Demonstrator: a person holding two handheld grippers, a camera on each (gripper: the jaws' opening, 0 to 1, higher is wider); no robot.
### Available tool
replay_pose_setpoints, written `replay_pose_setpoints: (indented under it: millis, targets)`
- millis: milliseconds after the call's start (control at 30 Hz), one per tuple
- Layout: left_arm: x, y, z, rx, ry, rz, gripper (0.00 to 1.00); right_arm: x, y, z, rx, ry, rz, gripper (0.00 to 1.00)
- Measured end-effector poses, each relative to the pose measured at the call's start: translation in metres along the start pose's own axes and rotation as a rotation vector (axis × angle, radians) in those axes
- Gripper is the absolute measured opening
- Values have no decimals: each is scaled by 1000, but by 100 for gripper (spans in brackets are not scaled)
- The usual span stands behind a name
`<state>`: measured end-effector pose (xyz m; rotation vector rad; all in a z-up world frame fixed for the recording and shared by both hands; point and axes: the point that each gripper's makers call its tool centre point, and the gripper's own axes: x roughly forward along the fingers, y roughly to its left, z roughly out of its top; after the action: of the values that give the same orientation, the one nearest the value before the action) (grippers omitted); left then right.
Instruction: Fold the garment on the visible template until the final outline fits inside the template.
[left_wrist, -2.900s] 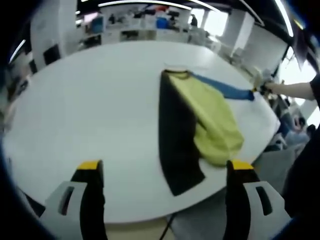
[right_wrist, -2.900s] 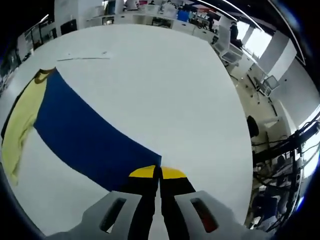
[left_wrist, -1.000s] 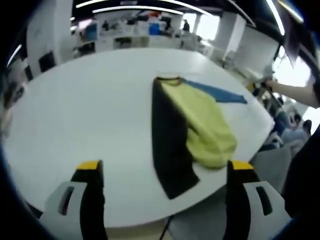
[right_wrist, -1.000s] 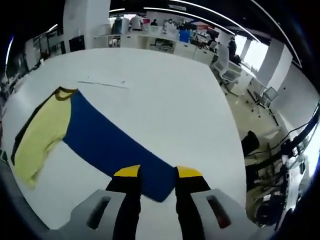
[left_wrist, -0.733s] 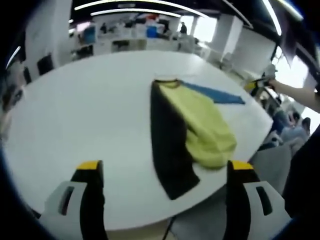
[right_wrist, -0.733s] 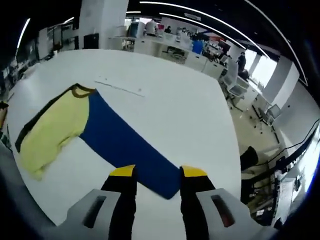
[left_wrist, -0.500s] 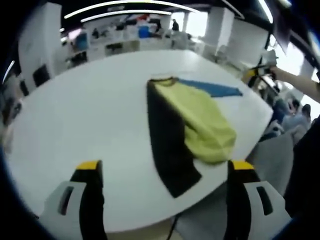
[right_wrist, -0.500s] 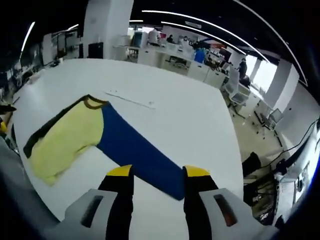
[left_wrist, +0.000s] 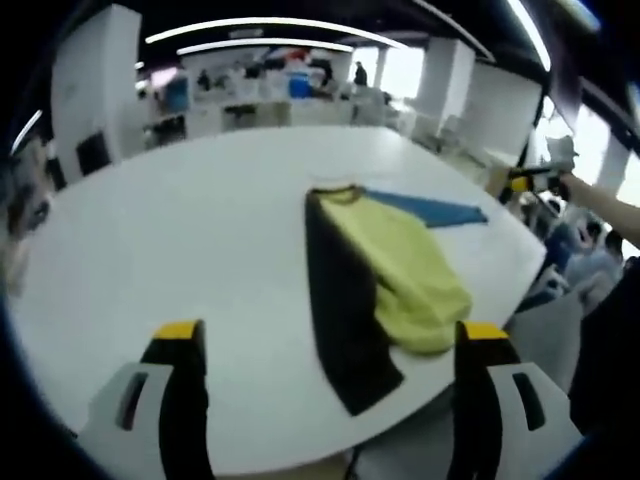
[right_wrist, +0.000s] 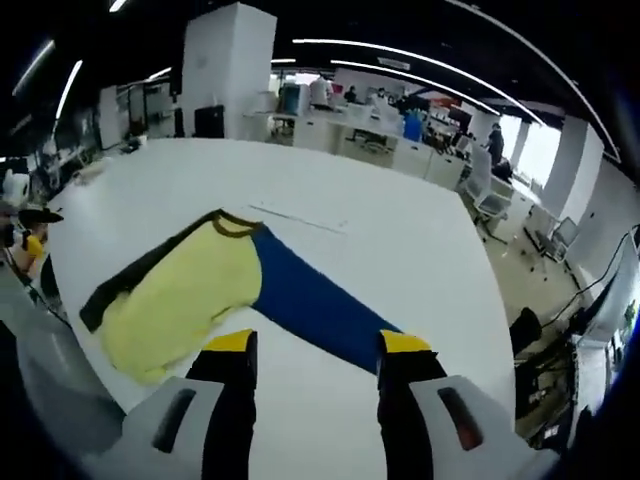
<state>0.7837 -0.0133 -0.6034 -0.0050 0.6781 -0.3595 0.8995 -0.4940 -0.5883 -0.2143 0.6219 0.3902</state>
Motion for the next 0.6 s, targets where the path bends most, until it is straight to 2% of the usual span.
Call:
replay_pose_setpoints:
  millis: [33, 67, 200, 267, 400, 467, 533, 600]
  targets:
    - [0, 0, 0, -5, -2, -1, 99, -3, 5, 0, 20, -11, 12, 56]
    - [0, 0, -1, -21, 0, -5, 99, -7, 11, 4, 47, -52, 20, 59]
    - [-6, -3, -2, -38, 0, -9, 99, -18, 29, 14, 80, -138, 74, 64]
    - [-8, -5, 0, -27, -4, -1, 99, -23, 35, 11, 75, -129, 81, 67]
    - [-8, -18, -2, -30, -16, -23, 99, -30, 50, 13, 80, -155, 105, 73]
    - [-8, -27, -9, -3, 12, -45, 99, -31, 53, 14, 92, -181, 101, 76]
    - [-9, -28, -14, 32, 33, -39, 99, -34, 62, 19, 140, -235, 124, 80]
    - [-12, -28, -17, 46, 47, -33, 99, -34, 66, 12, 137, -226, 123, 85]
